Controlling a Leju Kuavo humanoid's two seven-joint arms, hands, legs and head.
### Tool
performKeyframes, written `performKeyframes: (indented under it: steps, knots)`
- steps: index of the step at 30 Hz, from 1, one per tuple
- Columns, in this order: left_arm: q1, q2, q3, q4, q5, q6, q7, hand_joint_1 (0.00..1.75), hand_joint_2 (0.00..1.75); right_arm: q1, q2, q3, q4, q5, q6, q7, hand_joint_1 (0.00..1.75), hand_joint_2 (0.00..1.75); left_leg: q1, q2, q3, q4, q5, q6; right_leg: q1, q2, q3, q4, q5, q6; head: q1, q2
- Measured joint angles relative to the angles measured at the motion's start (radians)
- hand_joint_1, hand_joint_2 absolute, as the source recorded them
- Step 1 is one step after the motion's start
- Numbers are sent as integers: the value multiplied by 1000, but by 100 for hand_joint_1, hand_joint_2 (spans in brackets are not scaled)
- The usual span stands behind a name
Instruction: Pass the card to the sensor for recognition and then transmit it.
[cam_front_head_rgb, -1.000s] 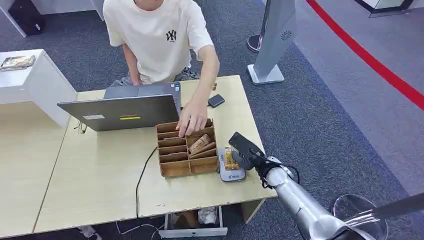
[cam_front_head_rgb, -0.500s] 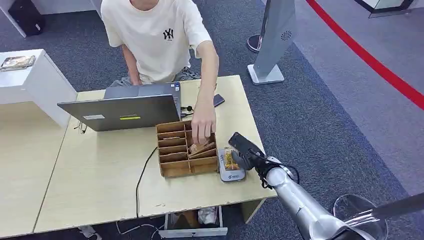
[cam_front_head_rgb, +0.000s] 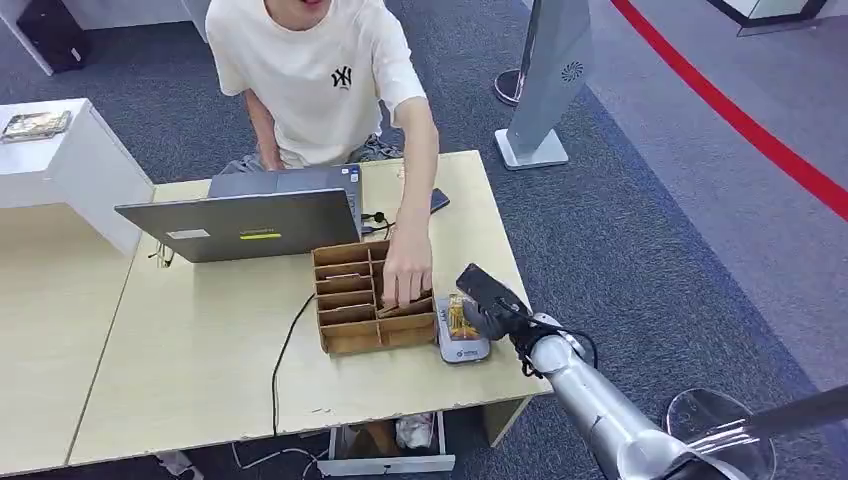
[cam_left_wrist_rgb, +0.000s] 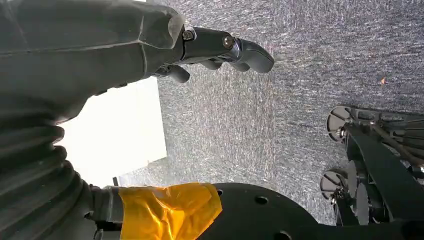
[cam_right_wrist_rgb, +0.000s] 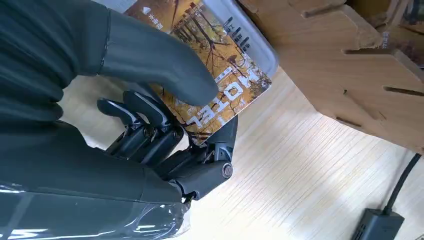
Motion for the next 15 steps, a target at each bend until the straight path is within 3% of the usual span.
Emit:
performKeyframes:
  steps: [15]
  knots:
    - [2,-8,6,0,8,2,-4,0,175,23,30,-19,-106,-46,-58,-51,175,175,0,0,0,0,0,0,0,0,0,0,0,0,0,0]
